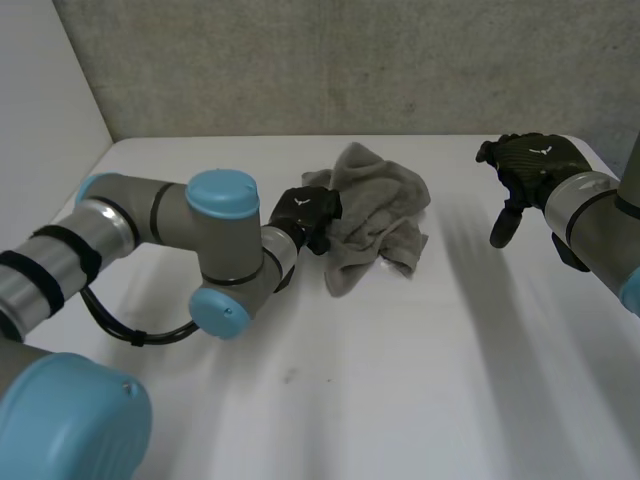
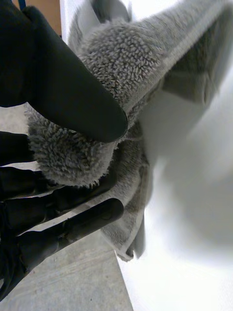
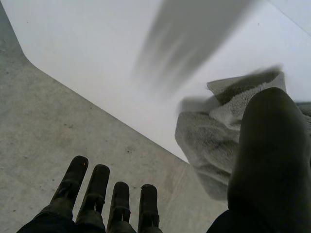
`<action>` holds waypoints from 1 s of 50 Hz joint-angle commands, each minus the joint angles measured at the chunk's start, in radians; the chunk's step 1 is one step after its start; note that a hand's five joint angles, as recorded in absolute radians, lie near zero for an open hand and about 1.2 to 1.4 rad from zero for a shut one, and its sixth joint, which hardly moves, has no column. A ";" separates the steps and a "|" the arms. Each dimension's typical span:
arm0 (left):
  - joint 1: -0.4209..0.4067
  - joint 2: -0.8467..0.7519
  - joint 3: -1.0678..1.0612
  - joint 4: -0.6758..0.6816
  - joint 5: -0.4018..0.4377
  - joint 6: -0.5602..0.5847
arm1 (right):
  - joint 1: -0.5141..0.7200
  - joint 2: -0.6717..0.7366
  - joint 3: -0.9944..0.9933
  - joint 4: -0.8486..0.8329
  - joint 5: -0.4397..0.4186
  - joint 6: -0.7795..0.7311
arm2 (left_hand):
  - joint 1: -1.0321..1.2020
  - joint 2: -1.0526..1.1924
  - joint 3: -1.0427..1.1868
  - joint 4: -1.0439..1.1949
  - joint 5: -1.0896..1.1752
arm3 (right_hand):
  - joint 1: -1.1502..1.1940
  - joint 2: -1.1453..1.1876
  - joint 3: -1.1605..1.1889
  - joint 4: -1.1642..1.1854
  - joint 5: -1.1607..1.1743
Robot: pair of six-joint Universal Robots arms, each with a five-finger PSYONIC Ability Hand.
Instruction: Fold the towel.
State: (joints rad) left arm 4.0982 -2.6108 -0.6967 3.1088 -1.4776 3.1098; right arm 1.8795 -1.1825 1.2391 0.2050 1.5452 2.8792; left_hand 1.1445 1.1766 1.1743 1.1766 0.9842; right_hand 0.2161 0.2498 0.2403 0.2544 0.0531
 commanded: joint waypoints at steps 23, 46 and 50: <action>0.039 0.791 -1.003 0.065 -0.030 0.009 | 0.030 0.553 -0.665 0.247 -0.434 -0.066 | 0.190 0.158 0.161 0.158 0.176 | -0.042 -0.075 -0.066 -0.080 -0.053; 0.133 0.879 -1.106 0.109 -0.027 0.015 | 0.176 0.715 -0.932 0.264 -0.239 -0.215 | 0.149 0.117 0.120 0.117 0.135 | 1.180 1.147 1.156 1.142 1.169; 0.168 0.865 -1.051 0.149 -0.027 0.087 | 0.165 0.629 -0.890 0.283 -0.150 -0.224 | 0.152 0.120 0.122 0.120 0.138 | 1.180 1.147 1.156 1.142 1.169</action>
State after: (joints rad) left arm 4.2283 -1.7317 -1.8032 3.2132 -1.5044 3.1309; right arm 2.0600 -0.4415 0.3179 0.4759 1.2245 2.6696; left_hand 1.1480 1.1342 1.1340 1.1337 0.9692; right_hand 1.2840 1.2948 1.3218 1.3356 1.1329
